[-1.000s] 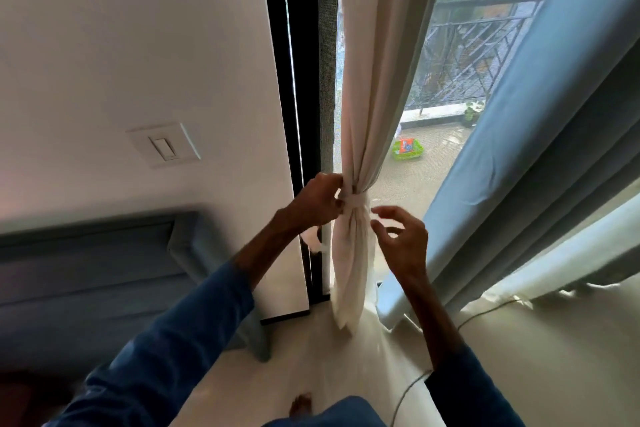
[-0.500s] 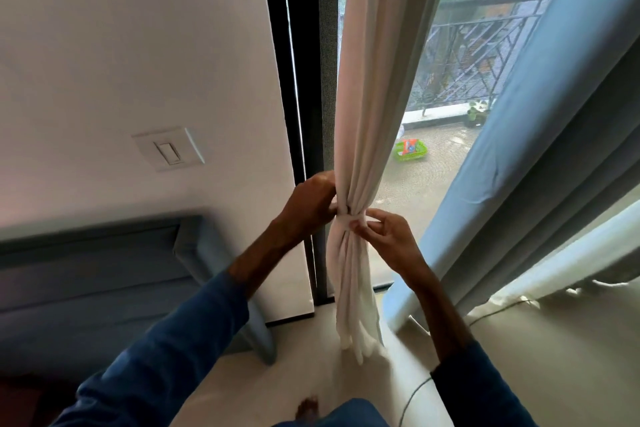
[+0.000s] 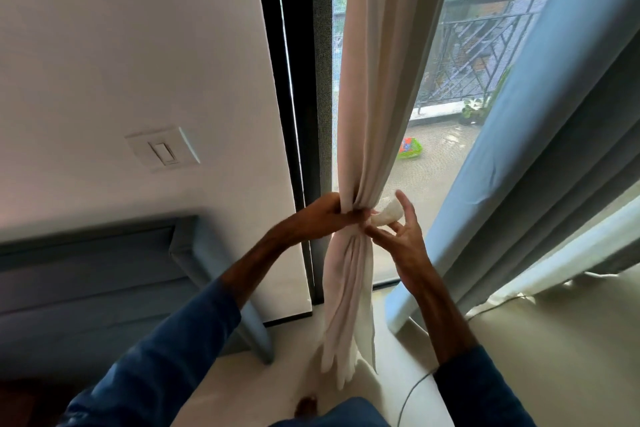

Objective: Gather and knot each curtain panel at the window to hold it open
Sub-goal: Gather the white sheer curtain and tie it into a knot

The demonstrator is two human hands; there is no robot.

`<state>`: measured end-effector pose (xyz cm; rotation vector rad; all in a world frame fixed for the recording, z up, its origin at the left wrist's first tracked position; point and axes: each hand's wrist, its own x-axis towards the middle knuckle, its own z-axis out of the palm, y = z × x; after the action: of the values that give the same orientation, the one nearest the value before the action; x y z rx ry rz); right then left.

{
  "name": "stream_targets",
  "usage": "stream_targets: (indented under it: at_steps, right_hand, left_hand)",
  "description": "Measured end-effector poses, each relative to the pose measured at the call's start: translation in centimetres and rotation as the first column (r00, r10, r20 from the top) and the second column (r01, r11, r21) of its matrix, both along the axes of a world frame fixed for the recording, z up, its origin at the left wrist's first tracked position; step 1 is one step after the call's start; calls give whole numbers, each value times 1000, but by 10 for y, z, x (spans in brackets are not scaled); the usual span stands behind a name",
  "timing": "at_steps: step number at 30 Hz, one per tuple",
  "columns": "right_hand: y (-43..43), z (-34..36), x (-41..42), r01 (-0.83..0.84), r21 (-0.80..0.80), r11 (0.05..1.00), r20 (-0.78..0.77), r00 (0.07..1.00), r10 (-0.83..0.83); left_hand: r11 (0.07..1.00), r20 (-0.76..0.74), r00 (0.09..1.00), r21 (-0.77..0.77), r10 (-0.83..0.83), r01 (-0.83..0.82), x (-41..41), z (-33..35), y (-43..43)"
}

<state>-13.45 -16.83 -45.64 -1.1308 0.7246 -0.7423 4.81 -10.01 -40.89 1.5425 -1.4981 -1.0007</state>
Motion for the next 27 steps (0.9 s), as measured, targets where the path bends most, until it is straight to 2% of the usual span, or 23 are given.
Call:
stream_targets:
  at_steps: [2,7,9,13,16,18,20,24,27]
  right_hand:
    - [-2,0,-2,55,31,998,56,997,-57]
    - [-16,-4,-16,242,30,970,61,968,-244]
    - [-16,-3,-19,283,-4,959,58,958,-282]
    - [-12,-2,-26,387,4,922,42,921,-387]
    - [-11,-8,-30,463,-29,886,-69,883,-464]
    - [-7,-12,-28,446,-122,887,-175,870,-461]
    - [5,-12,-21,345,-236,908,-274,873,-403]
    - [32,6,-1,67,-382,922,-352,911,-213]
    - [32,32,13,44,-418,907,-322,926,-194]
  left_hand:
    - [998,-53,998,-26,47,-48,-5,-2,-1]
    - [992,-123,985,53,123,-117,3,1,-9]
    - [988,-99,984,60,146,-140,6,4,-13]
    - [975,49,976,62,211,-214,12,5,-20]
    - [951,0,963,156,270,-267,11,9,-19]
    - [933,-155,933,213,325,-290,8,9,-19]
    - [916,-270,882,225,385,-331,5,9,-21]
    - [840,-336,771,258,541,-477,-1,4,-29]
    - [795,-361,708,274,607,-542,-7,3,-31]
